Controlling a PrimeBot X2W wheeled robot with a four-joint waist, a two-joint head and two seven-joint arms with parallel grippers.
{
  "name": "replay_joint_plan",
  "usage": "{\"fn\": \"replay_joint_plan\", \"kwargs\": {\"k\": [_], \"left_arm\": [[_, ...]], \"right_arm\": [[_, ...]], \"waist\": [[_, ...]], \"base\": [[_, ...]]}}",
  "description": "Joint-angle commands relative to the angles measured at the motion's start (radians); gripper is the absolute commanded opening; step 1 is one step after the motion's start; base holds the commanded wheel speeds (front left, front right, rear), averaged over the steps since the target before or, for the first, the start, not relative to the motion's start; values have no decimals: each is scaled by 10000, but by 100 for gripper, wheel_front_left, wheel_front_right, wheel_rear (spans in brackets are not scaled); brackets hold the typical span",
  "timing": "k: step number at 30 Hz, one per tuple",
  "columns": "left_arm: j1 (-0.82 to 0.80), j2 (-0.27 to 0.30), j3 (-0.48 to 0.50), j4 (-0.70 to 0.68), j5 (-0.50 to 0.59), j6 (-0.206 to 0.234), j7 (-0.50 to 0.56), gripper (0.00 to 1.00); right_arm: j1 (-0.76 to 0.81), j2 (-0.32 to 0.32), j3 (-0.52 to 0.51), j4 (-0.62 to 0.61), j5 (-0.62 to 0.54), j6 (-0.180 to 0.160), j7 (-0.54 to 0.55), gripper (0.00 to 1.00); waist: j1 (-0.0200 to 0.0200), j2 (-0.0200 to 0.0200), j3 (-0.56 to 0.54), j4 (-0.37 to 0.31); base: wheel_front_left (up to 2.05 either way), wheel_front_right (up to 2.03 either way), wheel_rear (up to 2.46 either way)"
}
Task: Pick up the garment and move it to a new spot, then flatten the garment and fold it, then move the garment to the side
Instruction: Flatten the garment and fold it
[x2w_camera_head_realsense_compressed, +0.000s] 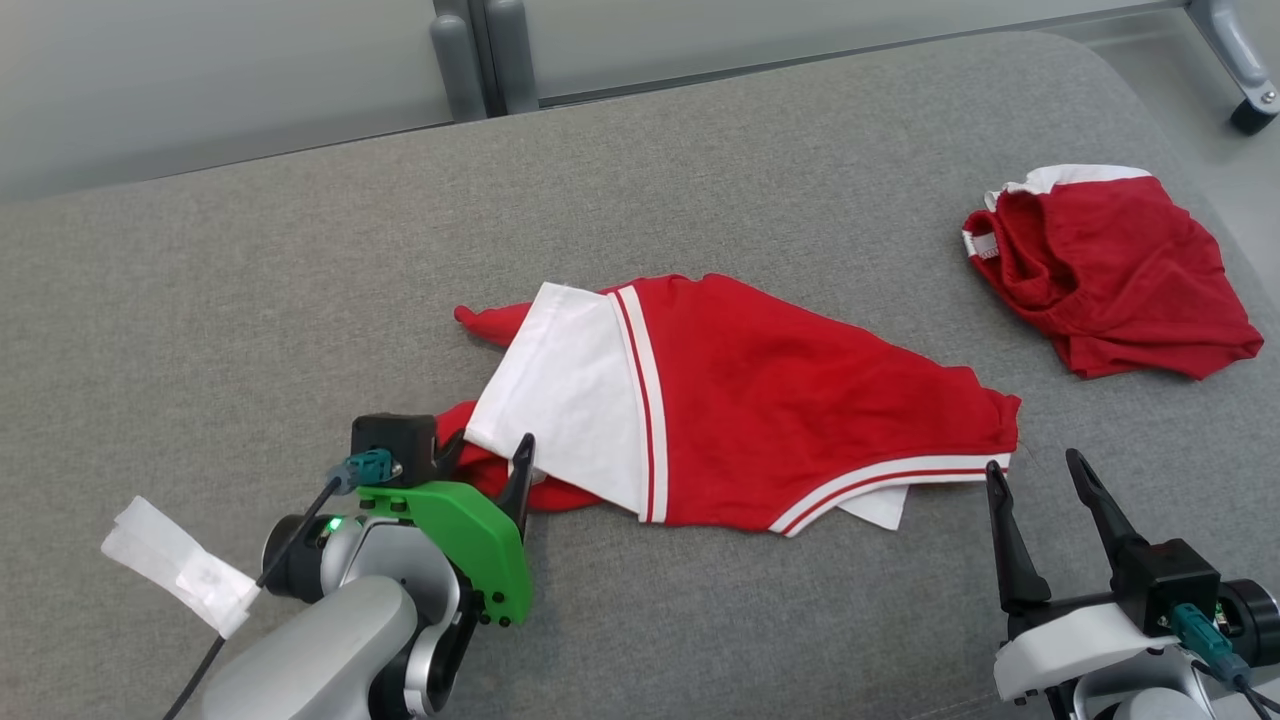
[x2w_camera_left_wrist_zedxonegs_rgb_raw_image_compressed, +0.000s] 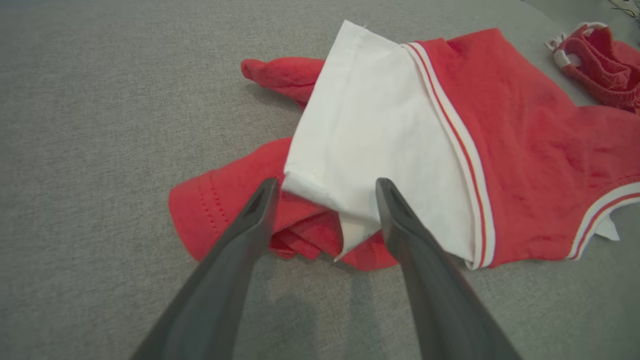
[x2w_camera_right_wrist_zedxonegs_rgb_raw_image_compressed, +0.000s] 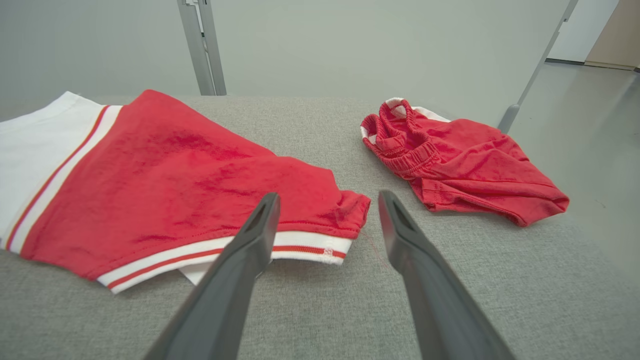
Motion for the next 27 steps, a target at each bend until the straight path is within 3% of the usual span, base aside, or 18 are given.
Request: {"fn": "replay_joint_plan", "kwargs": {"k": [1,2,3,11,16,19,21,27], "left_arm": [[-41,-43,86,25,-37,-61,-117,57],[-57,-52,90,51,-29,-79,-149,34],[-82,-69,69,51,-4,-129,-164,0],[-483,-144,-31,-299,138,-342,-76,0],[-1663,-506,-144,-1031,521,-588,368,0],[-2653,-1004,-195,-1014,655,-735,778,0],[-3706,-1558,-203,-540,769,-991,1194,0],[-5651,-2236,-136,1517,1133,-1504,1641,0]], "right_arm": [[9,-26,-12,15,7,-16,-32,100],[23,-25,-10,19,15,-16,-30,100],[32,-24,-6,23,24,-16,-30,100],[-99,-12,70,55,90,-16,-30,100],[-321,-6,75,42,139,-16,-32,100],[-557,-5,212,70,326,-16,-32,100],[-789,-4,377,123,596,-16,-30,100],[-1220,-1,698,242,1221,-16,-32,100]], "waist": [[0,0,15,-32],[0,0,21,-53],[0,0,29,-71],[0,0,108,-246],[0,0,346,-380],[0,0,596,-626],[0,0,884,-1010],[0,0,1463,-2021]], "base": [[0,0,0],[0,0,0],[0,0,0],[0,0,0],[0,0,0],[0,0,0],[0,0,0],[0,0,0]]}}
